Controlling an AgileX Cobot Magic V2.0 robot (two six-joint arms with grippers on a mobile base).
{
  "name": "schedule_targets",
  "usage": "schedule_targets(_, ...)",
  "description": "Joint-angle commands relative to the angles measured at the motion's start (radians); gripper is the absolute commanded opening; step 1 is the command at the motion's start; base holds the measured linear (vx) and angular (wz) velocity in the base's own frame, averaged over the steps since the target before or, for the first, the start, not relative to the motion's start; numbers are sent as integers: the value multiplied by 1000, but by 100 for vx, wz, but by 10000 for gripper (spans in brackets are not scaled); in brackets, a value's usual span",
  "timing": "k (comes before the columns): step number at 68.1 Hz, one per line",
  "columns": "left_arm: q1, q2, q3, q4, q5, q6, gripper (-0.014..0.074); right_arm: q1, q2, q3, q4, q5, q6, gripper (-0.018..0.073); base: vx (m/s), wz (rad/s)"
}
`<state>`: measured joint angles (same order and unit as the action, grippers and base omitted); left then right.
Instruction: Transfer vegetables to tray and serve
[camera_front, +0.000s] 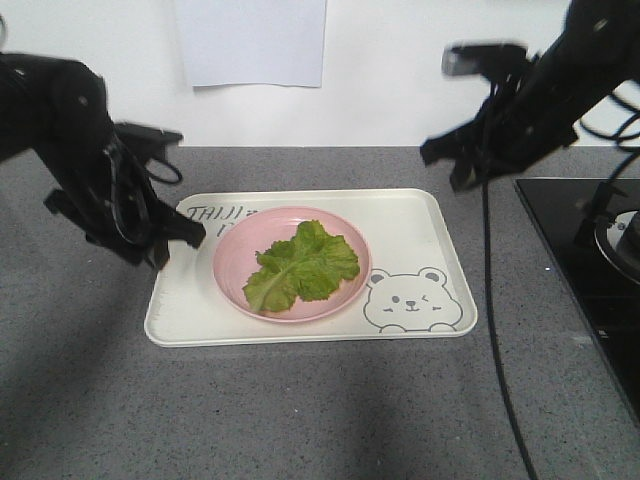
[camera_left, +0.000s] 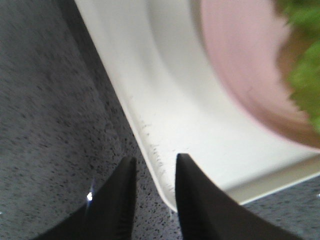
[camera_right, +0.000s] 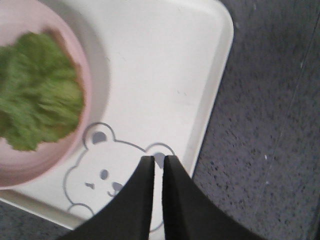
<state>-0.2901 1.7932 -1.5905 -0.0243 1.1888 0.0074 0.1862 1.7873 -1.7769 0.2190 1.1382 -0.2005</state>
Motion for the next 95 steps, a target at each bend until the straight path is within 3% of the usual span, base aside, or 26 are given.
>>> schedule_targets(1,-6,-147,-30,-38,-89,6,104,2,-140,-4,88,-117,-77,-10,0,0)
schedule_targets(13,-6,-350,-30,-131,-222,49,-9,2,-371,200,184,-299,-227,-7,0,0)
schedule_targets(26,-6,-594,62,-184,-351,150,-7,1,-700,624,213,-557,-372,-6,0,0)
schedule_targets(35,-6,-782,294,-185,-467,156,-7,1,-951,921,204,-720,-381,-6,0,0)
schedule_targets(53,-6,-1146,998,-210,-828,156,-7,1,-1433,1376,205,-853,-374,-6,0,0)
schedule_targets(66,-6,-1265,1245,-261,-947,153,-7,1,-1582,1473,205,-826,-374,-6,0,0)
schedule_targets(76,-6,-1277,1260,-314,-962,153,-6,1,-1581,1473,206,-818,-374,-6,0,0)
schedule_targets(95,-6,-1277,1260,-314,-962,153,-6,1,-1581,1473,212,-810,-374,-6,0,0)
